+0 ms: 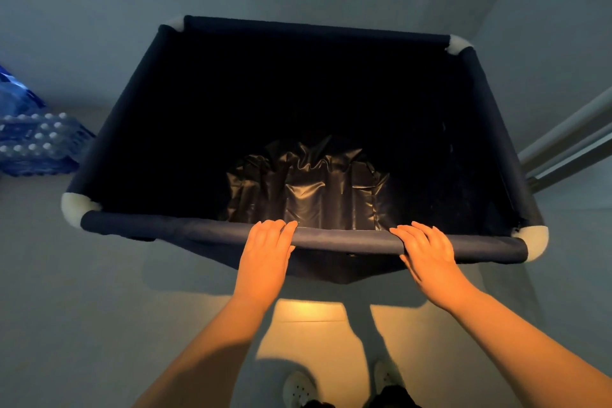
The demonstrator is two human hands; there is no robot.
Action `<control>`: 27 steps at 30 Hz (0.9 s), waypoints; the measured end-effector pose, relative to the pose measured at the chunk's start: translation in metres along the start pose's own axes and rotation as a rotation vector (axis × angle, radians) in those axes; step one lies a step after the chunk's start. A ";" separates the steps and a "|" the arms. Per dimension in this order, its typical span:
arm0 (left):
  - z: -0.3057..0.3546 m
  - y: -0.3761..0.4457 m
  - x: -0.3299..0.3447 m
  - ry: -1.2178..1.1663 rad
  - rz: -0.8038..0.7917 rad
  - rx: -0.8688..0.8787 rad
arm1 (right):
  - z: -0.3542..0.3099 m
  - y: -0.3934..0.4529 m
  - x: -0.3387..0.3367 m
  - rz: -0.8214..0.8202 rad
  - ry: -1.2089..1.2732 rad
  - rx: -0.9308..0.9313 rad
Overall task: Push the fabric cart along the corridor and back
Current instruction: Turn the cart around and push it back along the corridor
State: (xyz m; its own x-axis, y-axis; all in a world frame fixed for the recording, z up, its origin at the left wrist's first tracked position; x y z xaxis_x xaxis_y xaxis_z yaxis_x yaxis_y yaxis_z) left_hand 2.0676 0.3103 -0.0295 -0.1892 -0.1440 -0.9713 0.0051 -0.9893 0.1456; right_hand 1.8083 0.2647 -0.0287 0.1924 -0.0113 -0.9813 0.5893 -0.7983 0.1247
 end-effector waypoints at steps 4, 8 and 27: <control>0.027 -0.013 0.006 0.000 -0.019 -0.038 | 0.023 -0.015 -0.002 -0.015 -0.004 -0.048; 0.059 -0.024 0.012 0.018 -0.041 -0.063 | 0.048 -0.033 -0.005 -0.036 -0.005 -0.102; 0.257 -0.016 0.042 0.156 -0.289 0.437 | 0.234 -0.093 -0.037 -0.200 0.013 -0.241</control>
State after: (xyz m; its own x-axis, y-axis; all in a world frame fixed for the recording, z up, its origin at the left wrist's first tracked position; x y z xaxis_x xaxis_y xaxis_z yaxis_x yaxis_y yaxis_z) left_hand 1.8075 0.3262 -0.0242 0.0255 0.0982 -0.9948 -0.4406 -0.8922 -0.0994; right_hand 1.5625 0.1985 -0.0383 0.0631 0.1406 -0.9880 0.7849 -0.6185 -0.0379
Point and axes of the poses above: each hand's wrist, its own y-axis towards the middle knuckle, its own x-axis out of the palm, z = x × y, the point moved 7 cm from there along y, towards the middle knuckle, and after that the axes turned 6 degrees about -x, right-handed, at the moved point
